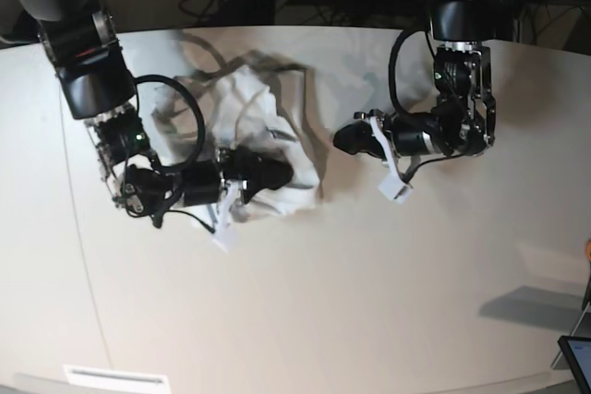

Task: Fold the T-shirt properly
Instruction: 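Release the right gripper and move it back from the shirt, then push and tuck the shirt bundle with both grippers to square it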

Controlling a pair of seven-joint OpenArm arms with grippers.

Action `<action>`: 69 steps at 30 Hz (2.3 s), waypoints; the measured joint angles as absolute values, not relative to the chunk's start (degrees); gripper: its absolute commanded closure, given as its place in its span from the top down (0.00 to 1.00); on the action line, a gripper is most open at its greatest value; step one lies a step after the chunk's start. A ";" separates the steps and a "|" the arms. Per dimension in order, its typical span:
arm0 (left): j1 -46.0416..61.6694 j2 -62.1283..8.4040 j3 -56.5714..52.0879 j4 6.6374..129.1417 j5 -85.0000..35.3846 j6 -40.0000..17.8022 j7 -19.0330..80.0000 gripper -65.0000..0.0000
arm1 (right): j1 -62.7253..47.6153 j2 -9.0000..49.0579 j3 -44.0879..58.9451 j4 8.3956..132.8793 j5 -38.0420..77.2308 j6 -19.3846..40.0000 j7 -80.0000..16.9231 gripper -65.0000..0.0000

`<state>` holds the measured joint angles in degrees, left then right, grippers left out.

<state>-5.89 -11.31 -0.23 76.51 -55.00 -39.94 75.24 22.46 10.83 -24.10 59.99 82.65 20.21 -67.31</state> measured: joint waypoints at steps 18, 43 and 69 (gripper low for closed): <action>-2.83 -13.87 -0.73 90.65 -53.93 -39.68 77.58 0.02 | 9.76 23.90 1.04 88.77 70.37 20.08 -72.73 0.00; -12.14 -6.37 10.74 79.64 -53.34 -31.33 79.02 0.02 | -9.34 24.14 -1.26 100.38 42.94 20.32 -71.85 0.00; -42.24 2.87 34.13 44.51 -52.73 -26.70 56.10 0.02 | 1.63 18.33 -30.24 106.37 43.33 8.01 -70.22 0.00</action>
